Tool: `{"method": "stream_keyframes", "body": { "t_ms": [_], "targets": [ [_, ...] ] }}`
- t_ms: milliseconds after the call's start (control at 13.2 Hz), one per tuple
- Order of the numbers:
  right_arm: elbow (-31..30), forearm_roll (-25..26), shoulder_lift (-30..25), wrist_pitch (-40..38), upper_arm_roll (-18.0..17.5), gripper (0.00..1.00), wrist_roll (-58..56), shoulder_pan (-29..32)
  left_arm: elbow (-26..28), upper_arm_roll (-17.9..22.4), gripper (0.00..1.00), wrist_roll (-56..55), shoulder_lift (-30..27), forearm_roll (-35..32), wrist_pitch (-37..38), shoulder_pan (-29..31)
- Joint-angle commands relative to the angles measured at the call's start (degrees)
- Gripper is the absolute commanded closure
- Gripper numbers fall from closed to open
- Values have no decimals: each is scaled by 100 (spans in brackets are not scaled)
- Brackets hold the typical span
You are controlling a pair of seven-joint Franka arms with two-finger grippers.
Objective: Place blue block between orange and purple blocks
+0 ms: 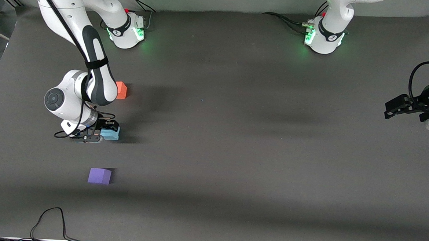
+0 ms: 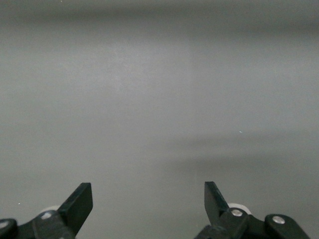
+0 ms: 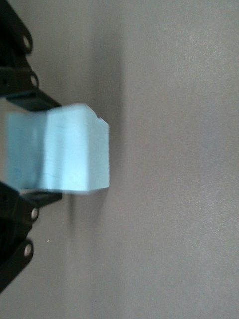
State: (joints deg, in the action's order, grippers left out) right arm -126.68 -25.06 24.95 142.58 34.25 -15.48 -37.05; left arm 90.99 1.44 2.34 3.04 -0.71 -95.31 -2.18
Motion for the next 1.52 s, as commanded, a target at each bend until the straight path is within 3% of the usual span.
{"method": "stream_keyframes", "body": {
  "t_ms": [0, 455, 834, 910, 1062, 1137, 1365, 1441],
  "targets": [
    [56, -219, 10, -37, 20, 0, -210, -13, 95, 49, 0, -40, -119, 26, 13, -90],
    [476, -18, -823, -1099, 99, 0, -149, -92, 103, 49, 0, -128, -119, 44, -14, -90],
    [1223, 1272, -2052, -2689, -58, 0, 587, 56, 103, 49, 0, -120, -111, 44, -5, -90],
    [1312, 1545, -2351, -2979, -337, 0, 798, 344, 103, 49, 0, -128, -111, 44, 4, -90],
    [1470, 1898, -2897, -3560, -1521, 0, 906, 1423, 103, 49, 0, -128, -102, 44, 4, -90],
    [1479, 2056, -3134, -3675, -1910, 0, 923, 1759, 103, 49, 0, -128, -102, 44, 4, -90],
    [1916, 2409, -3374, -4306, -2938, 0, 985, 2848, 103, 49, 0, -128, -102, 44, 4, -90],
    [2171, 2418, -3330, -4579, -3107, 0, 994, 3017, 103, 49, 0, -128, -102, 44, 4, -90]
  ]
}}
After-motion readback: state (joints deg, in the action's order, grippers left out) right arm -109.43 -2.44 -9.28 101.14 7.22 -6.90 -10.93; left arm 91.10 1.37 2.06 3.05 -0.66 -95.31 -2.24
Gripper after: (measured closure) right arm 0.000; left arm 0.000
